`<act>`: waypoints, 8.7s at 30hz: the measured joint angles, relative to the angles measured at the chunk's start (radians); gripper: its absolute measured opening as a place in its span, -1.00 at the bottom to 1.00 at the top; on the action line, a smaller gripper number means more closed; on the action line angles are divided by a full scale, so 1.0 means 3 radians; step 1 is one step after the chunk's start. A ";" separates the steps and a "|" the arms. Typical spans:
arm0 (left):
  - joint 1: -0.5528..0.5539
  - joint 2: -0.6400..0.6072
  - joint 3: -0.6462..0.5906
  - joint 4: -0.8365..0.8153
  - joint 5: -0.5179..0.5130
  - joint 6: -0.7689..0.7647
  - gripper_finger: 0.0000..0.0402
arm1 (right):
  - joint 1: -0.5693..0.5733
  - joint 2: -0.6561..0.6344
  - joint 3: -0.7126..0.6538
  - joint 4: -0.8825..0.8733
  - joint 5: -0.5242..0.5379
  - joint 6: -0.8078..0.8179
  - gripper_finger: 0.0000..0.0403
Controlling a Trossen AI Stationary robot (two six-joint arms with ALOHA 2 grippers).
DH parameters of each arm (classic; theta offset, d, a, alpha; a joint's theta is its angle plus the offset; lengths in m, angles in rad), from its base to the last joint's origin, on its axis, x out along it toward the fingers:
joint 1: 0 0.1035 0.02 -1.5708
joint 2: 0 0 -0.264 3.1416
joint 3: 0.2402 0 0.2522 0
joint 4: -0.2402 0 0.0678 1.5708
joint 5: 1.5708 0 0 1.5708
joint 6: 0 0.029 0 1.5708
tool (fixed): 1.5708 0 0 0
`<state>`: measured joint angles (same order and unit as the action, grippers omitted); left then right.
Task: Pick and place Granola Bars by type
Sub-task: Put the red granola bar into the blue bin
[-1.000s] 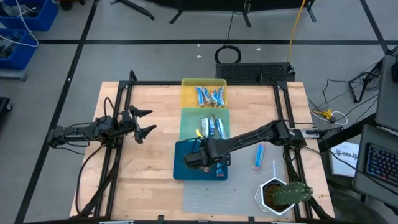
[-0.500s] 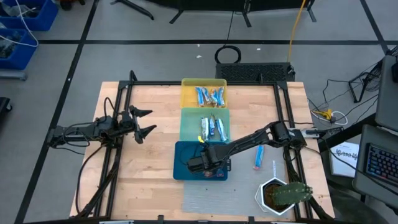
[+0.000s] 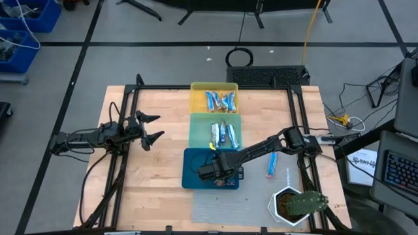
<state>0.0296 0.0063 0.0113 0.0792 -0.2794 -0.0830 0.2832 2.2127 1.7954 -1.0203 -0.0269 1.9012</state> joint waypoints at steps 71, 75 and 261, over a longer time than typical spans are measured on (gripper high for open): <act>-0.0001 0.0000 -0.0001 -0.0001 0.0000 0.0001 0.95 | -0.0472 -0.2049 -0.0117 -0.1830 0.0706 -0.0194 -0.04; 0.0000 0.0000 -0.0001 -0.0001 0.0000 0.0000 0.95 | -0.0543 -0.2321 -0.0547 -0.1834 0.0597 -0.0190 -0.04; -0.0001 0.0000 -0.0001 -0.0001 0.0000 0.0000 0.95 | -0.0327 -0.0213 0.1443 -0.1268 0.0104 -0.0566 -0.99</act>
<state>0.0293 0.0063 0.0109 0.0788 -0.2794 -0.0830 0.1852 2.1488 2.2284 -1.4006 0.0043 1.7314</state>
